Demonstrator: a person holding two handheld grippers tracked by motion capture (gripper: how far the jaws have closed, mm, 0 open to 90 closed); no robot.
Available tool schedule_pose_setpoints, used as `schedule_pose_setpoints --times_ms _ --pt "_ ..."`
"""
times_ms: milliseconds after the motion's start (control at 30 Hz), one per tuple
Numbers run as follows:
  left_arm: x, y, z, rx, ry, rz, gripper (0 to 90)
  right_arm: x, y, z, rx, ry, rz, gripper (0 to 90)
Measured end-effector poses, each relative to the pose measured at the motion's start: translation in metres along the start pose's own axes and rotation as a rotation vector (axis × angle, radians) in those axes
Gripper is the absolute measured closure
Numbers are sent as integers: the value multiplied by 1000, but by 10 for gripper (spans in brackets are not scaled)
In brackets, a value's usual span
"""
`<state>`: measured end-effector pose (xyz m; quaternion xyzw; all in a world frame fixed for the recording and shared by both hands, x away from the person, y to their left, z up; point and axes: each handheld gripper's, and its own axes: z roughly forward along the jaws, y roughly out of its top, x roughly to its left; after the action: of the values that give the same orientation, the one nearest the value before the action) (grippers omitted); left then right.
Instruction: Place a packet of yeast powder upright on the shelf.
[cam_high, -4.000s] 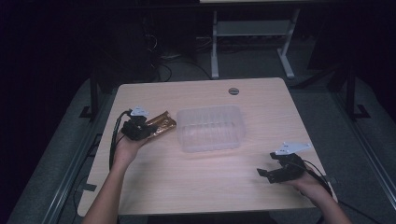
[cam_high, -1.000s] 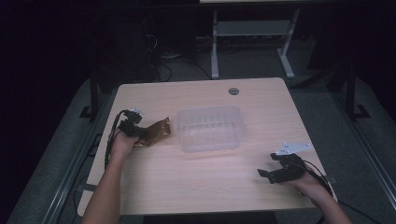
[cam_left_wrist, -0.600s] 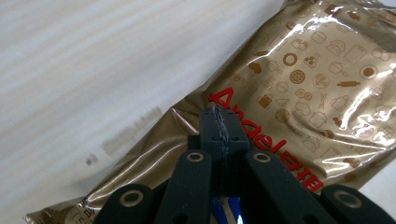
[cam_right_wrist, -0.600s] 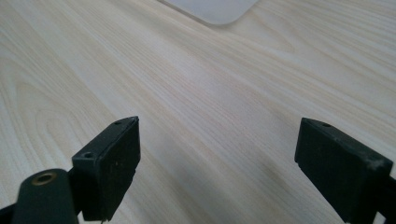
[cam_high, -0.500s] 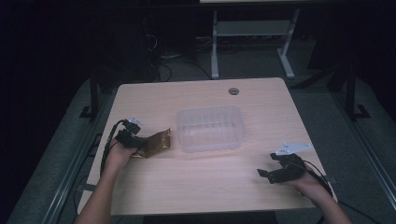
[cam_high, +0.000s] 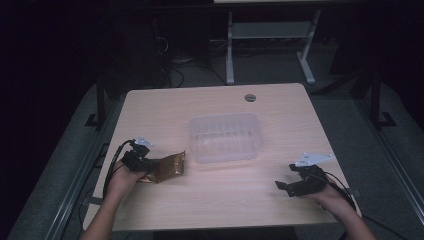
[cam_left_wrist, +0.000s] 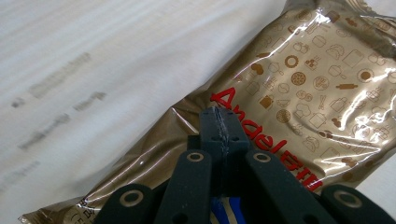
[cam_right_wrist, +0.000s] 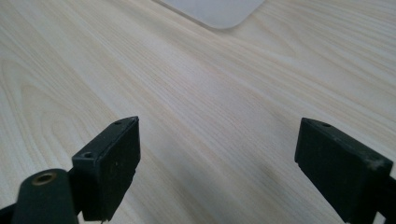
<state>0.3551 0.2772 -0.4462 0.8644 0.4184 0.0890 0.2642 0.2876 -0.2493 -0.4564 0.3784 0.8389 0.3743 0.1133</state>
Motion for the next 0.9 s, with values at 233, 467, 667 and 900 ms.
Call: schedule_pose_setpoints --times_ms 233,467,667,900 --pt "-23 -9 -4 0 -20 23 900 1 1 0 3 3 3 137" --pt "-47 -10 -3 11 -59 54 900 2 2 0 0 2 -3 137" --pt "-62 -5 1 15 -82 72 900 3 3 1 1 7 -2 137" --pt "-85 10 13 11 -107 99 900 3 3 2 4 8 -7 137"
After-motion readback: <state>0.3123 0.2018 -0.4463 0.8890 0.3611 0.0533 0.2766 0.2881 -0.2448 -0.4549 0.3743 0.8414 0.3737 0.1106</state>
